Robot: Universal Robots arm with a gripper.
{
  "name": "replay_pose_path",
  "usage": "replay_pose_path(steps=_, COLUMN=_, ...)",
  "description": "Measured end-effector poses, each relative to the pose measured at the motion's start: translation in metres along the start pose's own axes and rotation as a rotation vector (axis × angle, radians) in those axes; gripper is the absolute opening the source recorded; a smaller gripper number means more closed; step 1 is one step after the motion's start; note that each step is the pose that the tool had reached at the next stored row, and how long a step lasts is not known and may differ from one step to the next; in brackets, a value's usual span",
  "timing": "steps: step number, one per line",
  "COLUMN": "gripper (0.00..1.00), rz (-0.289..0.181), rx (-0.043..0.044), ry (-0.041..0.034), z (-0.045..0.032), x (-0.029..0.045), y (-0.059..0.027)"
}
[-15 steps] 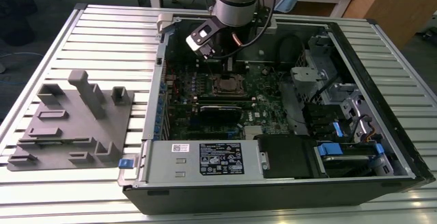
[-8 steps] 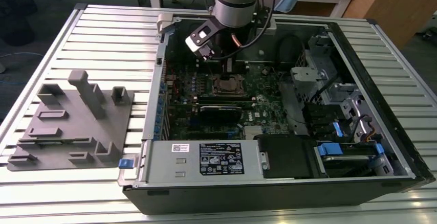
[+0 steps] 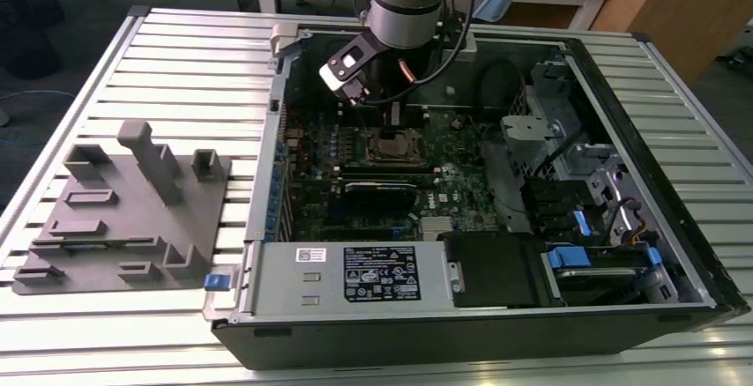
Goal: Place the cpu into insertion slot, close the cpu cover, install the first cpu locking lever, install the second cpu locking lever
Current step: 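Close the cpu cover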
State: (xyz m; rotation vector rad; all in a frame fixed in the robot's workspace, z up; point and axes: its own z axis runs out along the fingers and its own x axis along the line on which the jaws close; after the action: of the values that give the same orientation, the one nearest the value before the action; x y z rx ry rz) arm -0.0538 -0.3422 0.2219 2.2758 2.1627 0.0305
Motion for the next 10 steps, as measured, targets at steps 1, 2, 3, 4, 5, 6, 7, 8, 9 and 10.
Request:
replay_pose_path(steps=1, gripper=0.11, rz=0.000, rx=0.0000, ry=0.0000, z=0.0000, x=0.0000, y=0.0000)
replay_pose_path(steps=2, gripper=0.11, rz=0.000, rx=-0.0001, ry=0.0001, z=0.0001, x=0.0000, y=0.0000)
replay_pose_path(steps=3, gripper=0.11, rz=0.000, rx=0.0000, ry=0.0001, z=0.0001, x=0.0000, y=0.0000)
replay_pose_path(steps=4, gripper=0.11, rz=0.000, rx=0.0000, ry=0.0000, z=0.0000, x=0.0000, y=0.0000)
replay_pose_path(steps=5, gripper=0.11, rz=0.000, rx=0.0000, ry=0.0001, z=0.0001, x=0.0000, y=0.0000)
replay_pose_path(steps=6, gripper=0.11, rz=0.000, rx=0.0000, ry=0.0000, z=0.0001, x=0.0000, y=0.0000)
replay_pose_path(steps=7, gripper=0.11, rz=0.000, rx=0.0000, ry=0.0000, z=0.0001, x=0.0000, y=0.0000)
replay_pose_path(steps=8, gripper=0.11, rz=-0.001, rx=0.0000, ry=0.0000, z=0.0001, x=0.0000, y=0.0000)
replay_pose_path(steps=9, gripper=0.11, rz=-0.008, rx=0.0001, ry=0.0001, z=0.0001, x=0.0000, y=0.0000)
replay_pose_path(steps=10, gripper=0.11, rz=-0.021, rx=0.0002, ry=0.0004, z=0.0001, x=0.0000, y=0.0000)
